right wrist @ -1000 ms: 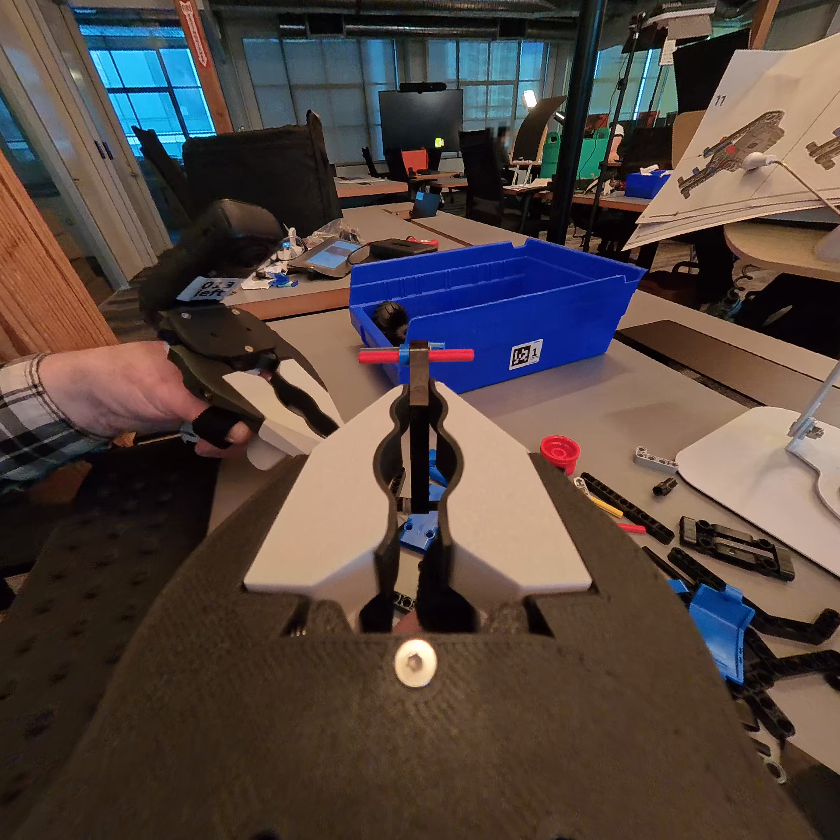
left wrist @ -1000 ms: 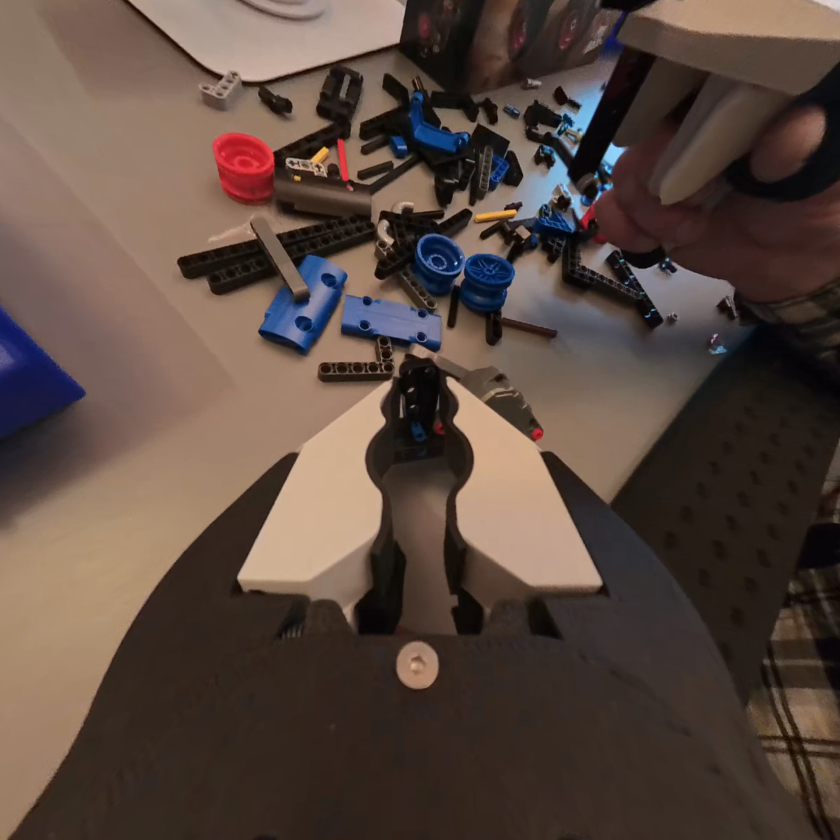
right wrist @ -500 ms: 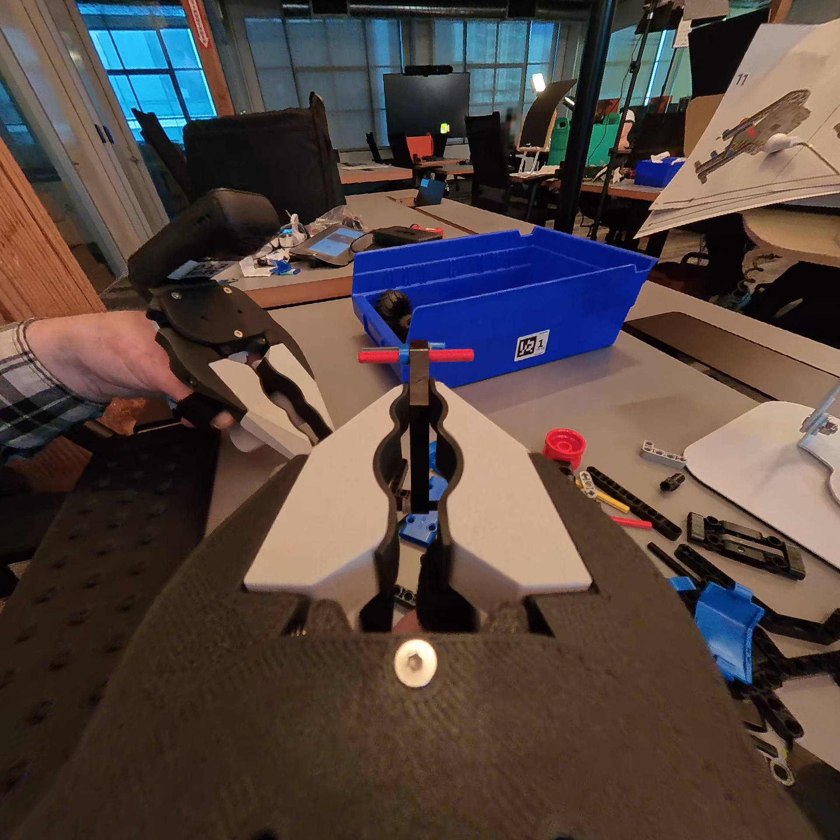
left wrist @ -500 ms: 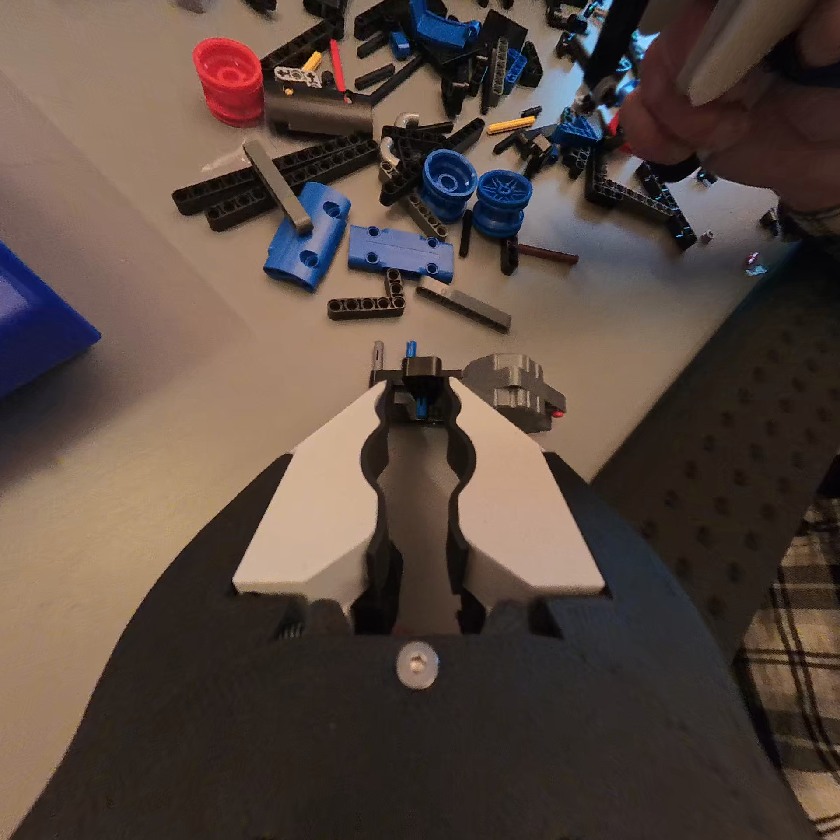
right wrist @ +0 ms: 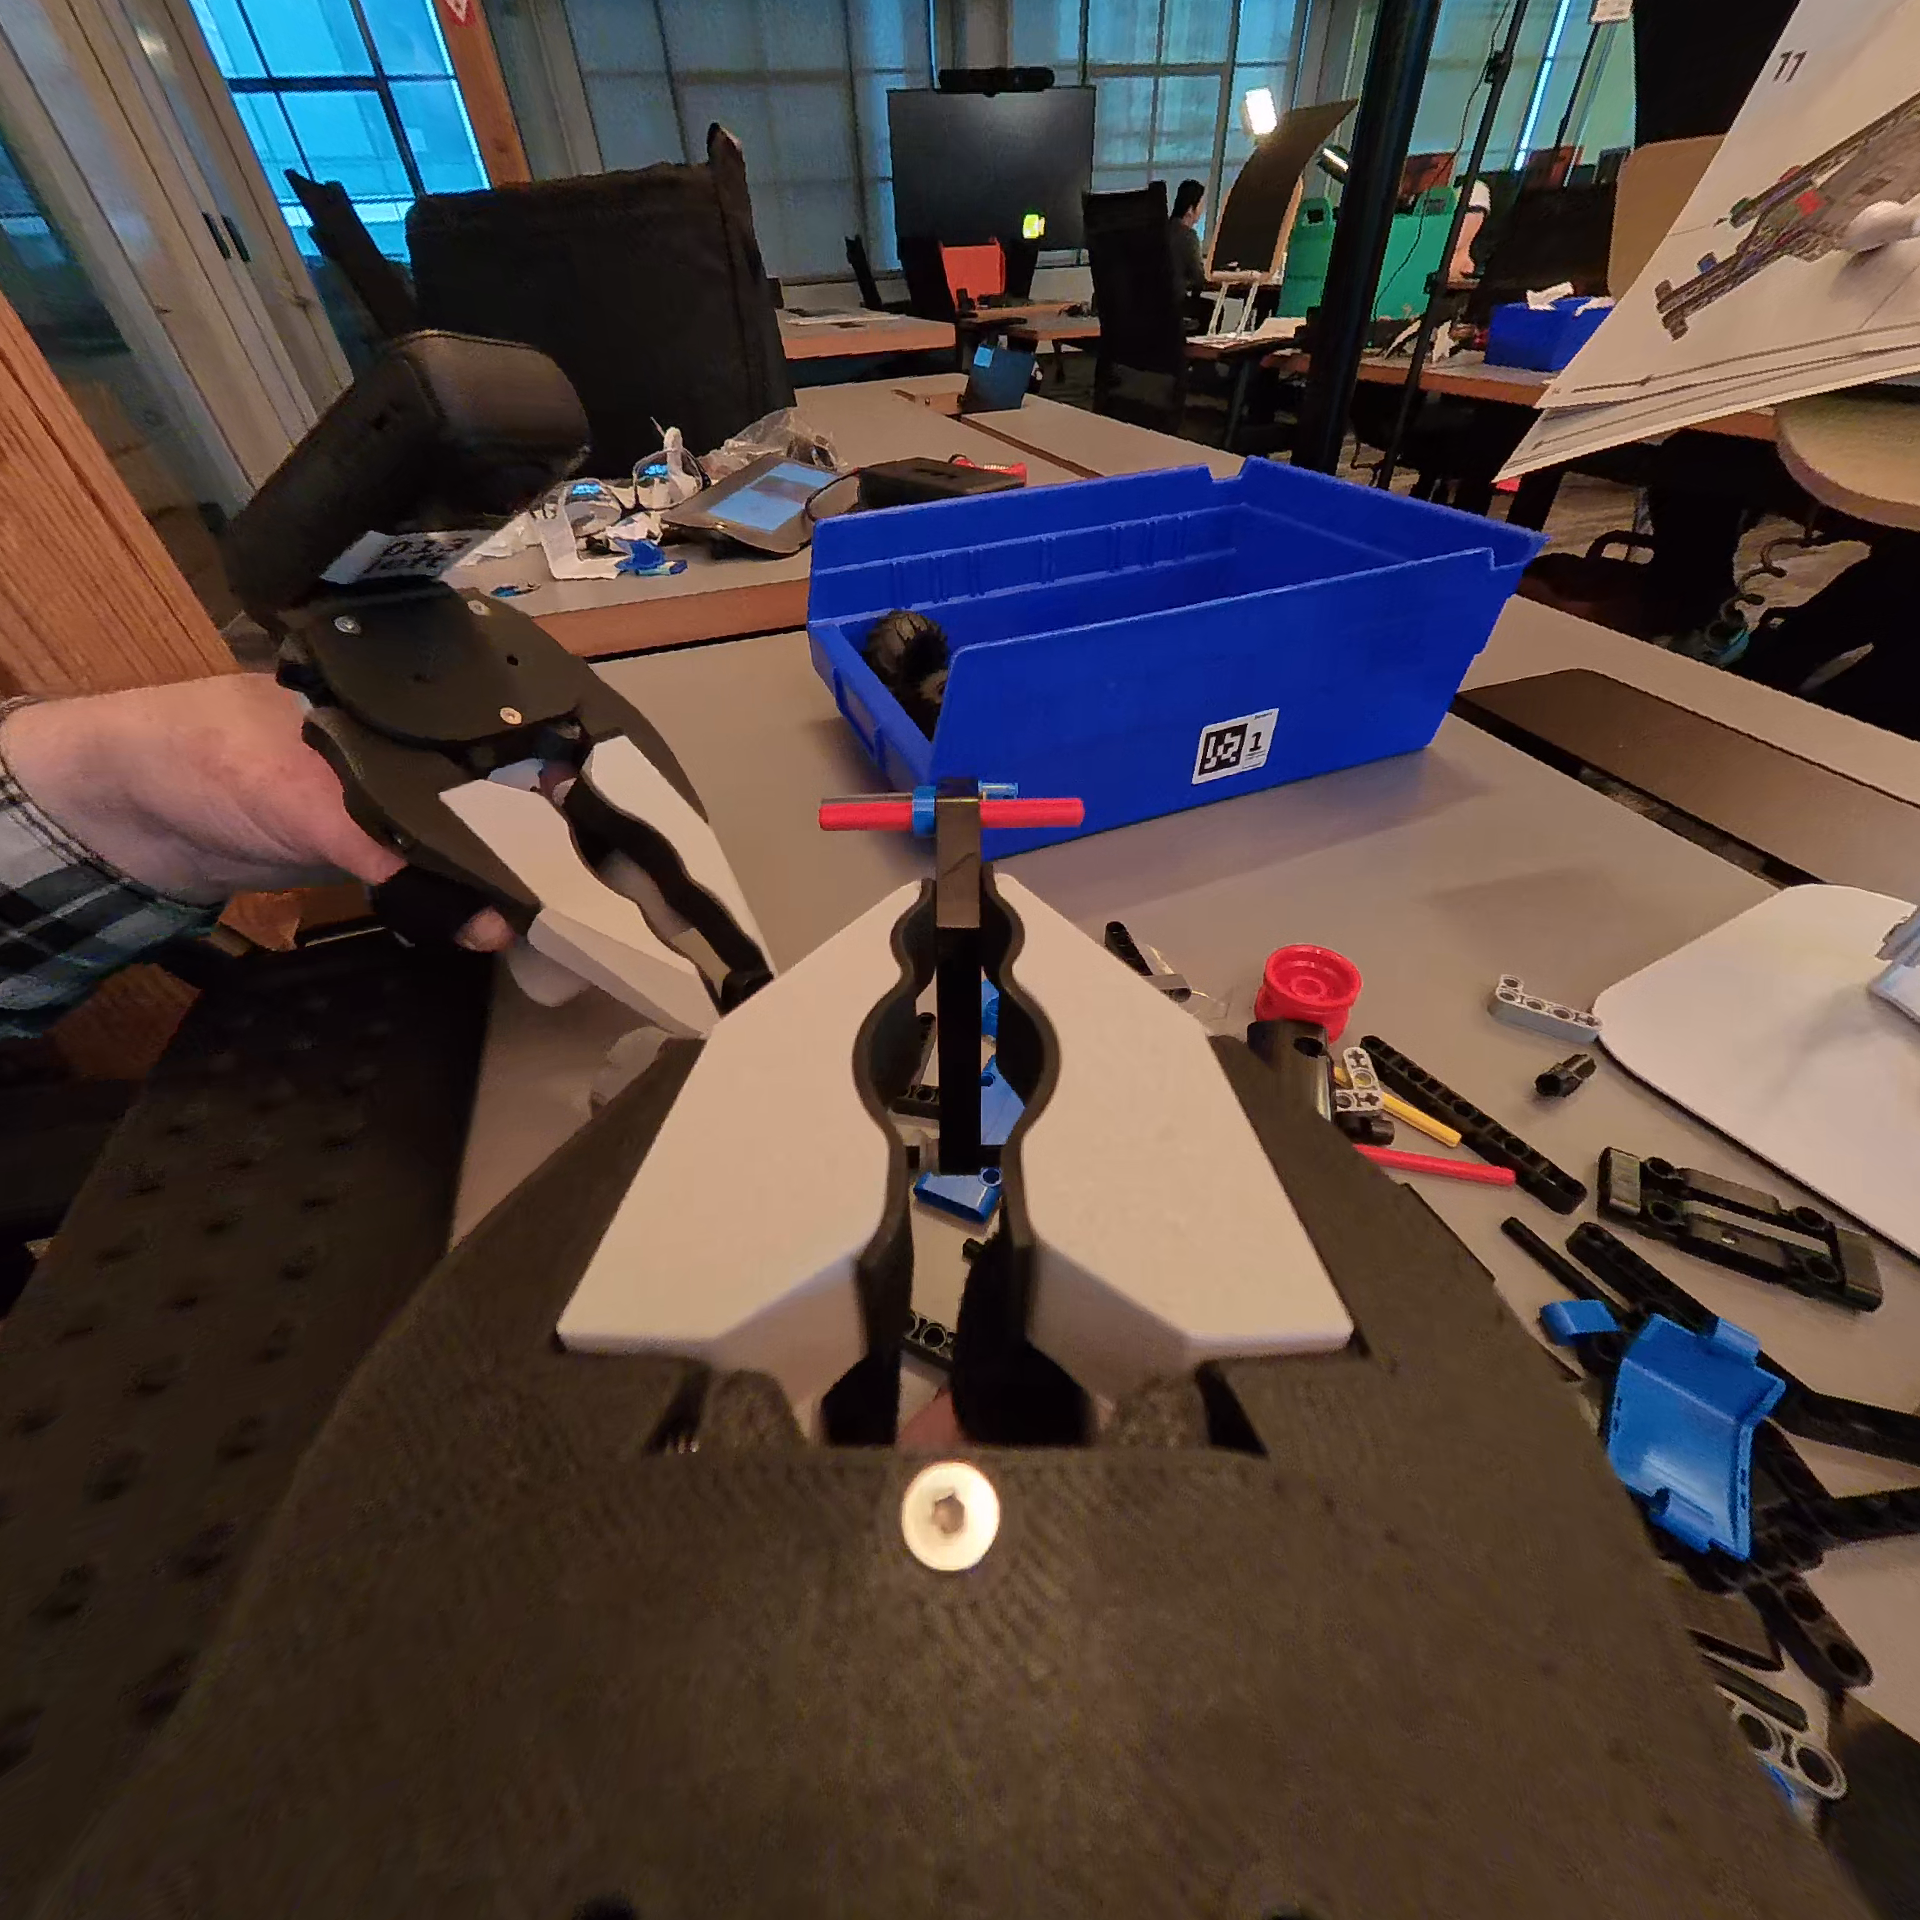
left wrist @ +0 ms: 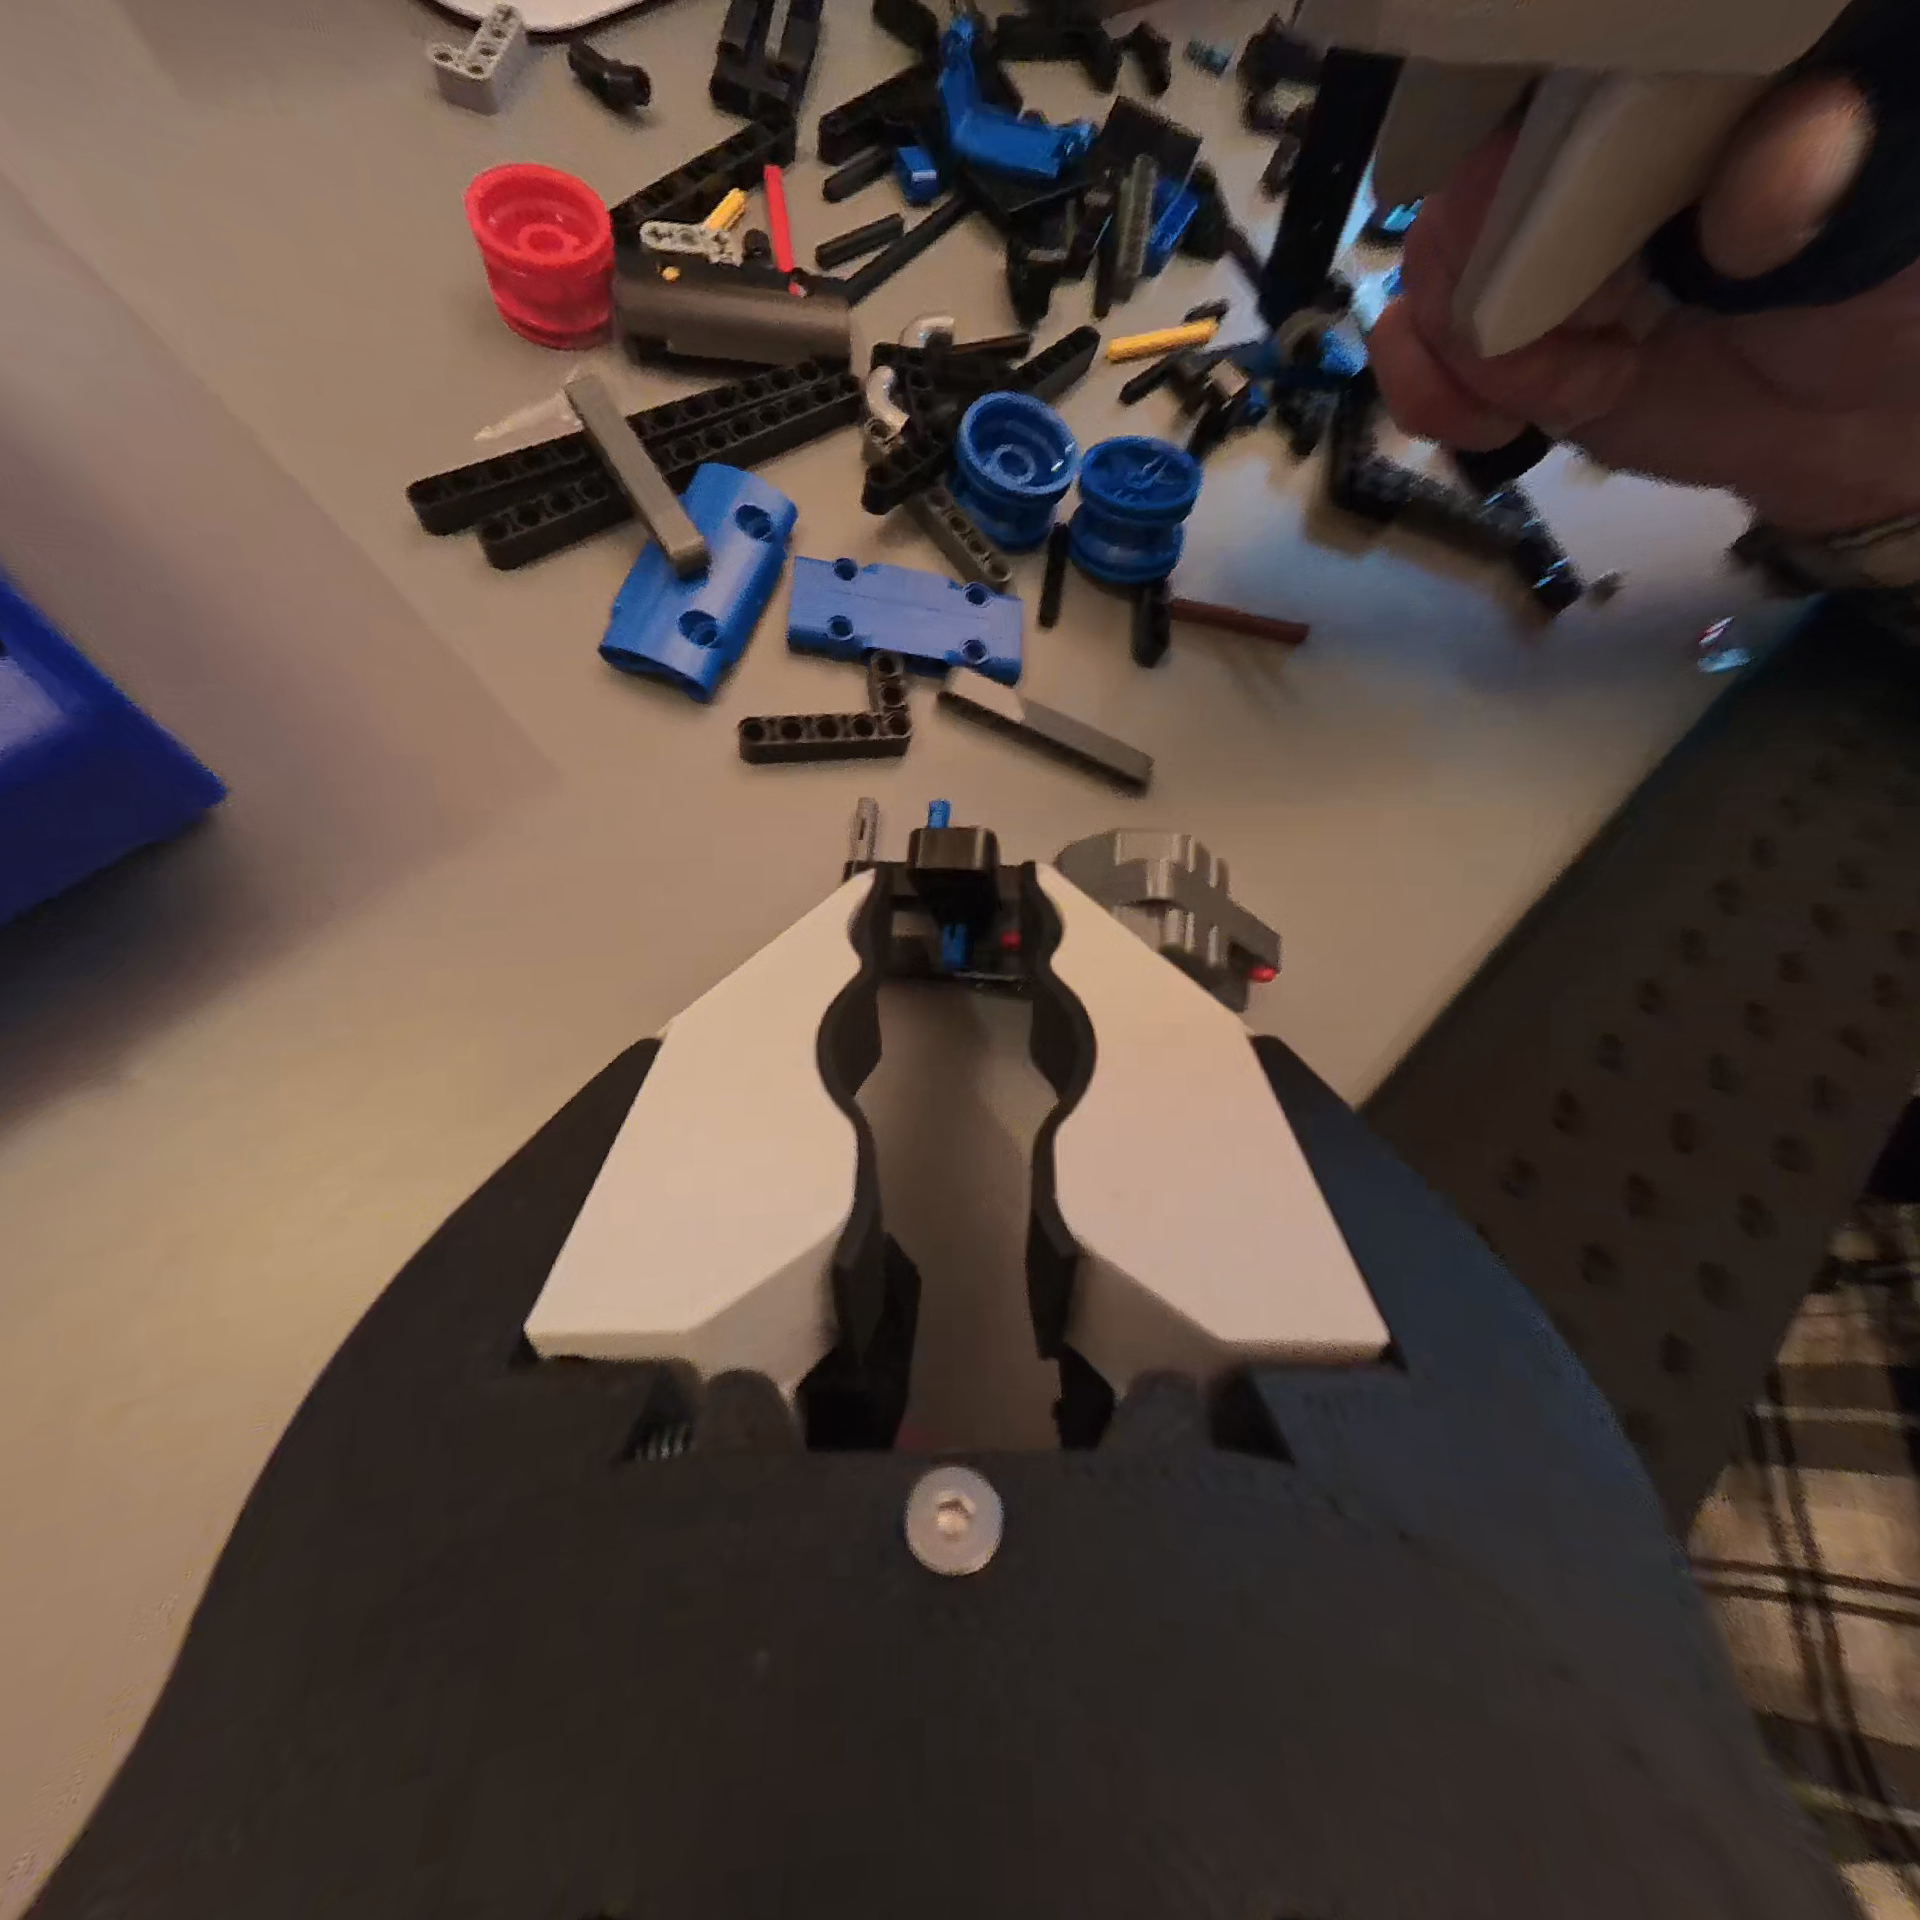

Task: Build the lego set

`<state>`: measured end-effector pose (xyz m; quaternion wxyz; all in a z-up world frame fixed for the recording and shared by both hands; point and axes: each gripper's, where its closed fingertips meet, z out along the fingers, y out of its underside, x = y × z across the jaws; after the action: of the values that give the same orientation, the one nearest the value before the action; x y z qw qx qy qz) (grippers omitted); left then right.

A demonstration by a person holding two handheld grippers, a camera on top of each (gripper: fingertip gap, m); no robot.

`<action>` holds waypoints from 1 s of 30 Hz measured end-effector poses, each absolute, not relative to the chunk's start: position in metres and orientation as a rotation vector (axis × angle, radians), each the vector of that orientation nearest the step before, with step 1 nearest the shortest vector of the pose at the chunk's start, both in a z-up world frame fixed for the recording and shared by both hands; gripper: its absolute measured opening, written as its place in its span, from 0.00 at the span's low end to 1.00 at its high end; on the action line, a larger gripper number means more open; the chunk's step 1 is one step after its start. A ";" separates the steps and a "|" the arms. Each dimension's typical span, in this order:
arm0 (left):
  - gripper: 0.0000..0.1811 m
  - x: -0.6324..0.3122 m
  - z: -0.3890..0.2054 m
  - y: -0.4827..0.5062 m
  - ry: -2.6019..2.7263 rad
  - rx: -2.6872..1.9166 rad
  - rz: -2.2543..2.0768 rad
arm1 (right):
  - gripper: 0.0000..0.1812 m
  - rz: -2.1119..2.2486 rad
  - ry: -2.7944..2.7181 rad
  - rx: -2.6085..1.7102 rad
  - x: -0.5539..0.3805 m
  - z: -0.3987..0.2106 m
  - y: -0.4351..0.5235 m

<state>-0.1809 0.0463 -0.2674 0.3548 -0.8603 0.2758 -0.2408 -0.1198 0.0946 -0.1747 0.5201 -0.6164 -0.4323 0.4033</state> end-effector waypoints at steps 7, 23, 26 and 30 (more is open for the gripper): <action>0.23 -0.190 -0.247 0.043 0.658 -2.139 -0.736 | 0.03 0.967 -1.038 -1.482 -0.120 -0.176 0.095; 0.25 -0.176 -0.282 0.035 1.016 -2.153 -0.364 | 0.03 0.931 -1.094 -1.519 -0.124 -0.193 0.095; 0.28 -0.171 -0.282 0.032 1.031 -2.149 -0.339 | 0.03 0.927 -1.123 -1.550 -0.127 -0.201 0.093; 0.29 -0.185 -0.266 0.037 0.908 -2.106 -0.429 | 0.03 0.921 -1.174 -1.592 -0.132 -0.213 0.087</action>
<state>-0.1854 0.0375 -0.2656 0.3933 -0.8298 0.3579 -0.1692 -0.1325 0.0869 -0.2130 0.4614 -0.6473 -0.4773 0.3746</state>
